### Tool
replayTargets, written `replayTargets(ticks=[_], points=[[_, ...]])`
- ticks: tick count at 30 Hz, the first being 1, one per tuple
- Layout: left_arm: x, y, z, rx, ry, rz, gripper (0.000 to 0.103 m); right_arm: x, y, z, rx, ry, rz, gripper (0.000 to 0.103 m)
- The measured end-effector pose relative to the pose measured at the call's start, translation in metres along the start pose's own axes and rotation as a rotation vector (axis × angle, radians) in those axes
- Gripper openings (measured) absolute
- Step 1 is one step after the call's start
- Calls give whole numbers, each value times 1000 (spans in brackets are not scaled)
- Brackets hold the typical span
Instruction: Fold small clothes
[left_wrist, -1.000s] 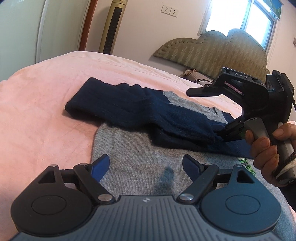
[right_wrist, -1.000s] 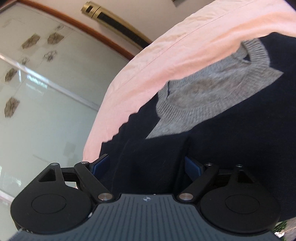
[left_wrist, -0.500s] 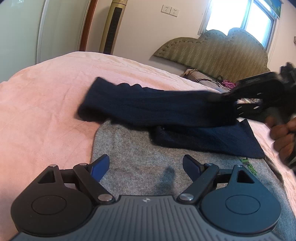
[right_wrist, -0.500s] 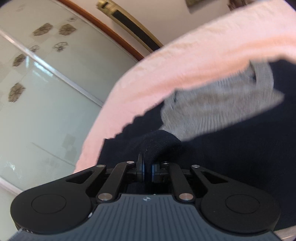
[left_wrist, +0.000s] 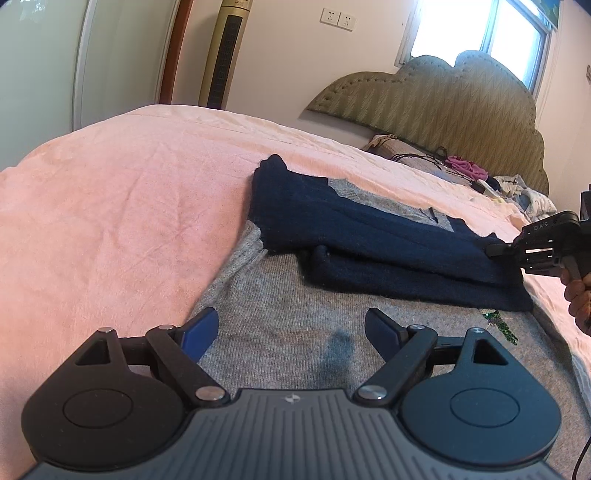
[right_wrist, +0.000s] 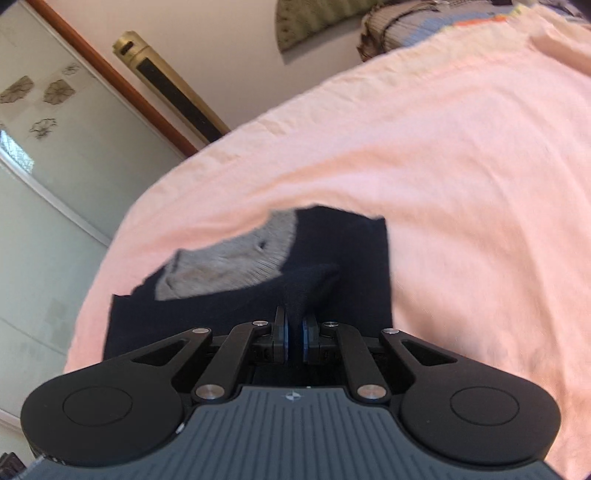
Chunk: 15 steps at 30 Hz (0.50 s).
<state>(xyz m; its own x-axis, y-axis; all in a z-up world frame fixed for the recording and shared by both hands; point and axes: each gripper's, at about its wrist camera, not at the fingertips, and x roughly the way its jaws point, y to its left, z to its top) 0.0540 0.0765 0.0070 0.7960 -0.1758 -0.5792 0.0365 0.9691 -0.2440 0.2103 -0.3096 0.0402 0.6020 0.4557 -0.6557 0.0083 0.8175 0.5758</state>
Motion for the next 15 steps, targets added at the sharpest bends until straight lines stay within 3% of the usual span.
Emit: replayTargets(ticks=[2,4,6,7,9,11,13,15], points=[[0,-1,1,11,4,8,87,5,-3,-3,16,3,2,17],[-2,-3,4,28,8,11,87,4,-4,-4,27,-5,18,30],[-4,-8,13,39,16,24,87,-8,-3,-2,50,-58,25,73],[-6,-9,22,32,14,16,87,-19,-4,-1,56,-113,19,81],[-8,-7,43,-23,-22,-17,87,-44,1,-1,29,-235,2,84],[4,-10,67,-64,-49,-28,93,-57,9,-5,3,-290,54,84],[30,-22,83,-24,-81,-20,95,-49,18,-10,22,-255,112,84],[66,-37,93,85,-67,24,95,-27,31,-18,-19,-203,110,84]])
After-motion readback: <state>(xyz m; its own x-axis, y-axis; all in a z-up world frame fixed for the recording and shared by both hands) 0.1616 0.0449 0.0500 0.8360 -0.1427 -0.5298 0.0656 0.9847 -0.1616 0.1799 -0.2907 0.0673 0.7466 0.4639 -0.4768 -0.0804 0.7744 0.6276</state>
